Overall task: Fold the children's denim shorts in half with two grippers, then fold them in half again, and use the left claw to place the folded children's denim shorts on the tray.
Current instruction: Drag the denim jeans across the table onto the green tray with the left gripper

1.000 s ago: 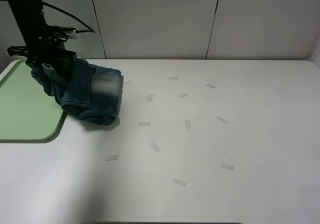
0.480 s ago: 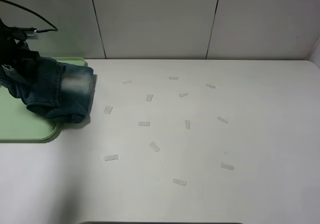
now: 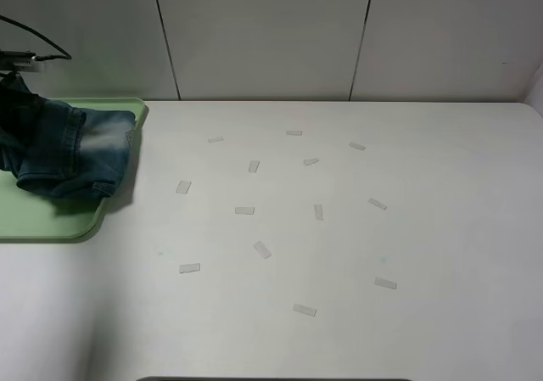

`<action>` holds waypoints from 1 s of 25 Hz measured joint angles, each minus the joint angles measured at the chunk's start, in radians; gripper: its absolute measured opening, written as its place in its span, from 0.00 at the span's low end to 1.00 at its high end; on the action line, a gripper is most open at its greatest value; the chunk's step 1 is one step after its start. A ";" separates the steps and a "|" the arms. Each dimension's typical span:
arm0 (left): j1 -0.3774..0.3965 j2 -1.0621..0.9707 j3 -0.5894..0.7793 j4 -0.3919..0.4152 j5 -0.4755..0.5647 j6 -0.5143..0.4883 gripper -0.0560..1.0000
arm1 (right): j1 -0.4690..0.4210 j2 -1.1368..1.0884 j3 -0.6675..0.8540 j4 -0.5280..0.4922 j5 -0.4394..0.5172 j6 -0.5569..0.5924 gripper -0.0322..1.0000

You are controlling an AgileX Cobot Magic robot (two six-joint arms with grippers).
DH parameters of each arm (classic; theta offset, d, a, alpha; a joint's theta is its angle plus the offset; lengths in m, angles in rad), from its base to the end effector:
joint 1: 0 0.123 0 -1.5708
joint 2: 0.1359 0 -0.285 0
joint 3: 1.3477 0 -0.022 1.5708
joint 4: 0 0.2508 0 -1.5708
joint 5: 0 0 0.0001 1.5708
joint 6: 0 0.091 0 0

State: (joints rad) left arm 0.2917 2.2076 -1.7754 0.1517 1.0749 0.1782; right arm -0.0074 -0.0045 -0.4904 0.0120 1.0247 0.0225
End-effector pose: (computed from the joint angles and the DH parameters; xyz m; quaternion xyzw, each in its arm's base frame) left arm 0.4335 0.1428 0.1738 -0.0255 0.9944 0.0848 0.0570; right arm -0.0029 0.0010 0.2775 0.0125 0.8450 0.0100 0.5346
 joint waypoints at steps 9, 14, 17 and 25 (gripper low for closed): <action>0.028 0.000 0.000 0.004 -0.049 0.013 0.36 | 0.000 0.000 0.000 0.000 0.000 0.000 0.71; 0.028 0.000 0.000 -0.002 -0.073 0.012 0.67 | 0.000 0.000 0.000 0.000 0.000 0.000 0.71; 0.028 0.000 0.000 -0.008 -0.079 0.008 0.91 | 0.000 0.000 0.000 0.000 0.000 0.000 0.71; 0.028 -0.037 0.000 -0.034 -0.025 0.005 0.99 | 0.000 0.000 0.000 0.000 0.000 0.000 0.71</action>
State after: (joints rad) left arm 0.3198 2.1704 -1.7754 0.1178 1.0499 0.1836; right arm -0.0074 -0.0045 -0.4904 0.0120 1.0247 0.0225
